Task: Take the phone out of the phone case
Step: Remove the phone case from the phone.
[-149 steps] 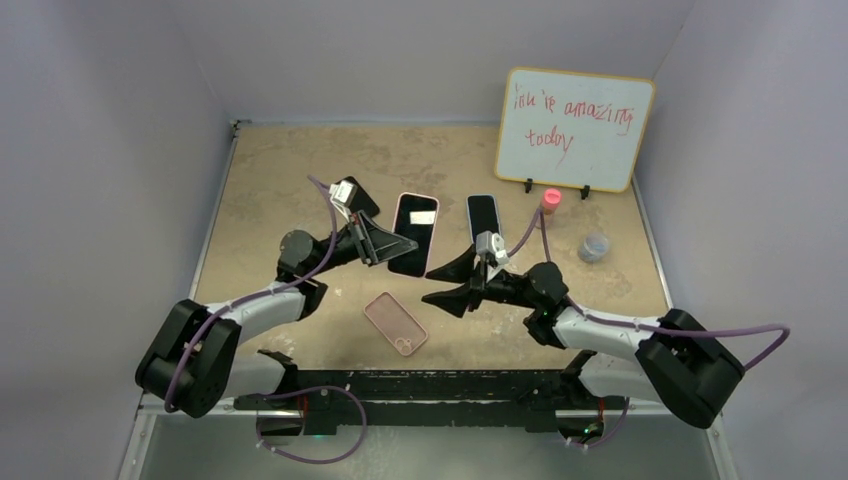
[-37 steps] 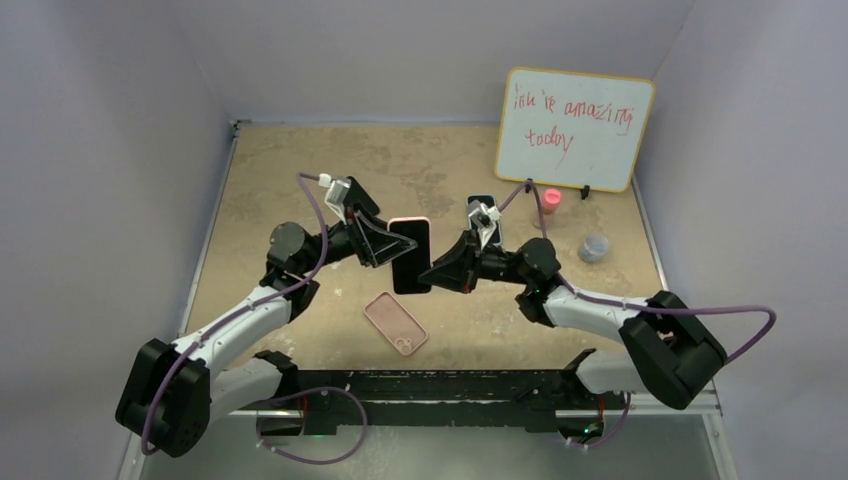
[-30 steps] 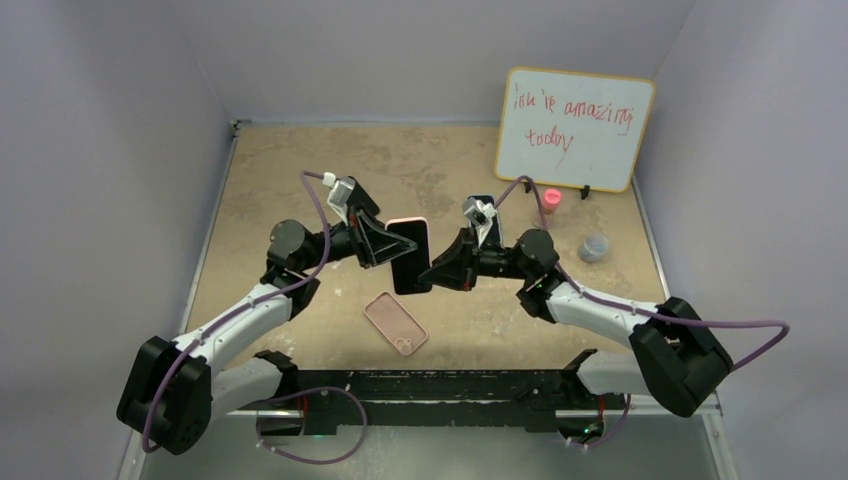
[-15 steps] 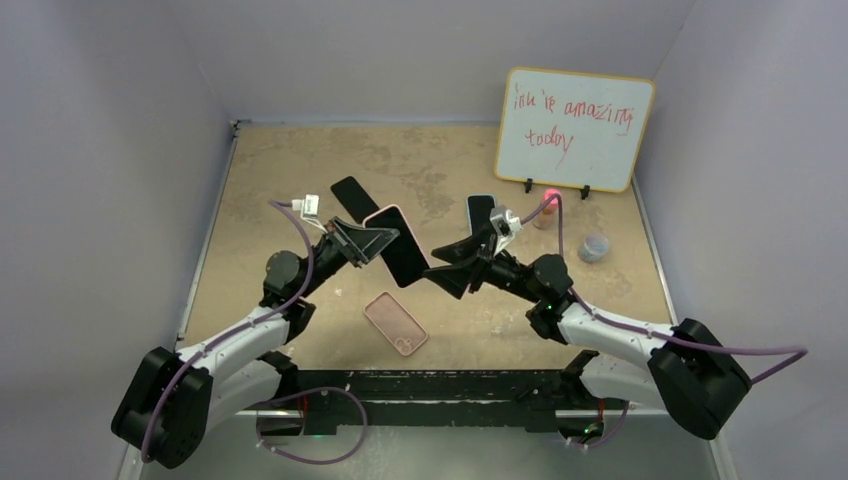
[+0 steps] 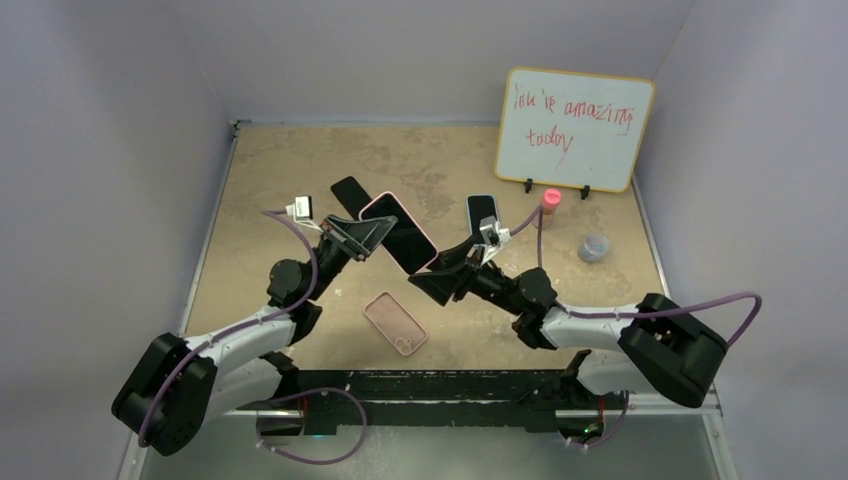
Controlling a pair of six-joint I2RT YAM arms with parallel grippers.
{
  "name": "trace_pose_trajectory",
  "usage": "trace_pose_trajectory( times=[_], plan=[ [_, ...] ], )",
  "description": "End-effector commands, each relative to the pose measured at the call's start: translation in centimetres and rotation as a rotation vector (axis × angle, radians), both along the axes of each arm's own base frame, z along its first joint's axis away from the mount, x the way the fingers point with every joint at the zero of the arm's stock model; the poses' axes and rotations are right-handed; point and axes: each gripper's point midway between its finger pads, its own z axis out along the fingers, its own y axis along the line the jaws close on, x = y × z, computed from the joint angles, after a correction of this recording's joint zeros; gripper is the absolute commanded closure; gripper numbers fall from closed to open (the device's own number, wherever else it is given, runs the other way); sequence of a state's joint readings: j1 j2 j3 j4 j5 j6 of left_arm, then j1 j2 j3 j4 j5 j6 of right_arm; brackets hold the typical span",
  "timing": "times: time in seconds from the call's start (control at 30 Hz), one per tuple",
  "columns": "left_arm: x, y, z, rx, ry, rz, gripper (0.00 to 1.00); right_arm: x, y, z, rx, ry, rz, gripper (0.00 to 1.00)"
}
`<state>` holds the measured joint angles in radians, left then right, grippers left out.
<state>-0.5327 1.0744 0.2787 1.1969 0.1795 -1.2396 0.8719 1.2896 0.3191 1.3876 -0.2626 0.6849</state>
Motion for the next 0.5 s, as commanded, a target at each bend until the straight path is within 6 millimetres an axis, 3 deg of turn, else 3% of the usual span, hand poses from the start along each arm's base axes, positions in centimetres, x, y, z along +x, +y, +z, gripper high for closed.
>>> trace_pose_trajectory(
  times=[0.0,0.33,0.47],
  plan=[
    [-1.1,1.0,4.6,-0.142,-0.115,0.021,1.00,0.4,-0.4,3.8,0.135,-0.083,-0.039,0.35],
    [-1.3,0.7,4.3,-0.165,-0.088,0.009,1.00,-0.2,0.4,4.0,0.148,-0.149,0.017,0.49],
    [-1.6,0.5,4.2,-0.169,-0.084,-0.001,1.00,0.4,0.8,3.7,0.134,-0.155,-0.002,0.54]
  ],
)
